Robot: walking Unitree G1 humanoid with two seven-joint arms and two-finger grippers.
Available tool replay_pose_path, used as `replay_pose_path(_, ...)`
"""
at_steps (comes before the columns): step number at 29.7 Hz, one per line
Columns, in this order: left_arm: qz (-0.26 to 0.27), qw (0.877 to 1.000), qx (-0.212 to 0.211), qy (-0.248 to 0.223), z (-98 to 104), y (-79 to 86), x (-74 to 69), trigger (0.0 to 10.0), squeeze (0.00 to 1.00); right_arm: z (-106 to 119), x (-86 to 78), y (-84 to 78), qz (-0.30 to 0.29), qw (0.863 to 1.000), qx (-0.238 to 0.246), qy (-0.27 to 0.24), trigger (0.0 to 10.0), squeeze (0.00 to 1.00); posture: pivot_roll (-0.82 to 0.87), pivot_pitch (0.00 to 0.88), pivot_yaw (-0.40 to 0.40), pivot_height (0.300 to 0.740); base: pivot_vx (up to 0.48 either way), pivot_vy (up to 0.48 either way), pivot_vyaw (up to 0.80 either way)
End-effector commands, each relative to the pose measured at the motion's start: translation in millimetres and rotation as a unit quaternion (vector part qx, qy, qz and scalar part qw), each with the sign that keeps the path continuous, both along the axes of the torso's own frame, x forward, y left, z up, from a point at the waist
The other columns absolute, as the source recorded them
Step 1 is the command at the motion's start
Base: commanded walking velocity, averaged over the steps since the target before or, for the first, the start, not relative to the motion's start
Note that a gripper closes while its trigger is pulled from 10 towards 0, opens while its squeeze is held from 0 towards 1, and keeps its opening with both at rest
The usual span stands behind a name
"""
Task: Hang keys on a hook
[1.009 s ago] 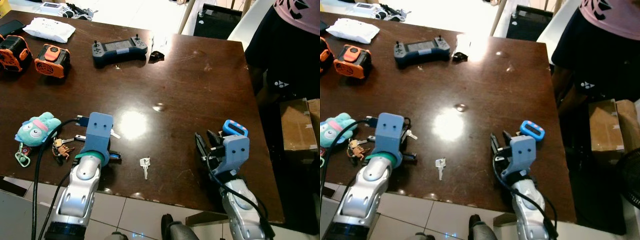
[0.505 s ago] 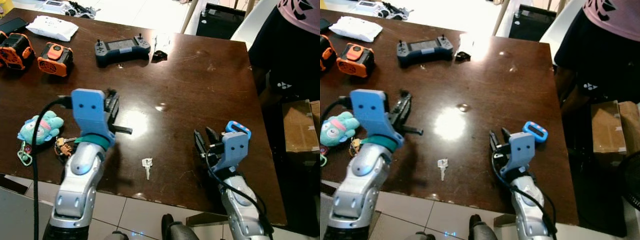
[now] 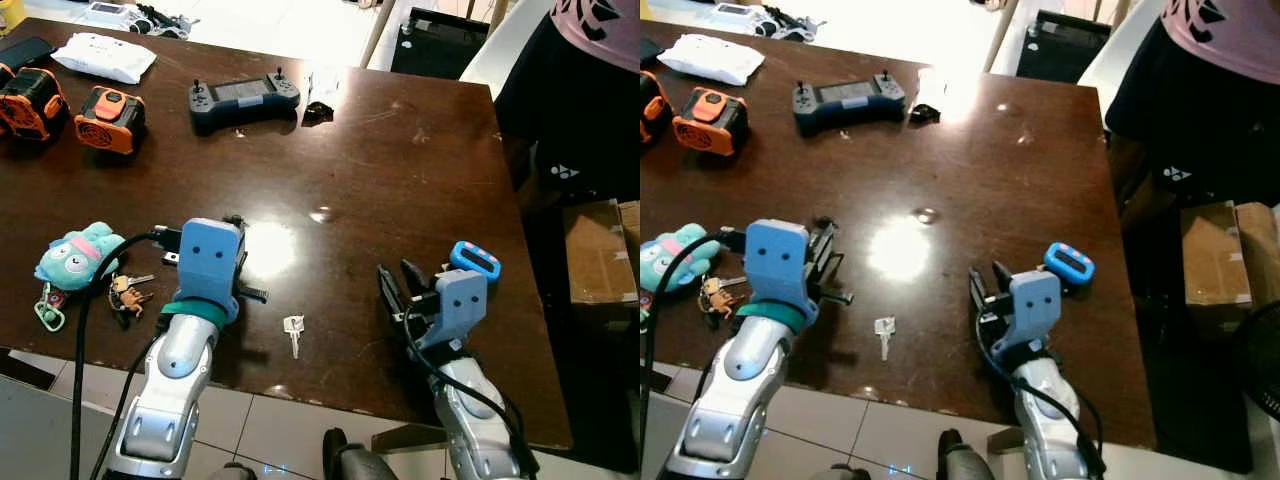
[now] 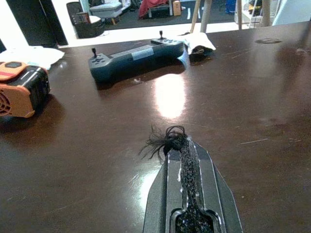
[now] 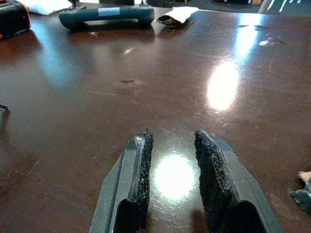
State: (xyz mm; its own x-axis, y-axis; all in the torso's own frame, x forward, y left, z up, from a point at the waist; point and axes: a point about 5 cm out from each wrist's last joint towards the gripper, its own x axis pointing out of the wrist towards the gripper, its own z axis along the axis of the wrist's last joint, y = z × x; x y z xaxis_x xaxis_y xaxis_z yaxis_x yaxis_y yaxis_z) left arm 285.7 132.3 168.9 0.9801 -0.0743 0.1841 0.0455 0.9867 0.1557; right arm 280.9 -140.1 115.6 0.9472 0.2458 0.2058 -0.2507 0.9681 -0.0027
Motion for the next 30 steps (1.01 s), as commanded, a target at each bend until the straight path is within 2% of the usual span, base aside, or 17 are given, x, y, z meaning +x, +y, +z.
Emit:
replay_pose_path(1,0.003,1.0,0.002,0.01,-6,1.3,-1.3,10.0,0.0,-5,-2.0,-2.1,-0.002,1.0,0.001,0.007,10.0,0.0,-0.05,0.126,0.0,0.74,-0.409,0.0,0.0)
replay_pose_path(30,0.021,1.0,0.008,0.004,-9,5.4,-3.9,10.0,0.0,-4,0.2,8.1,0.017,1.0,-0.004,0.008,10.0,0.0,-0.03,0.139,-0.006,0.74,-0.466,0.0,0.0)
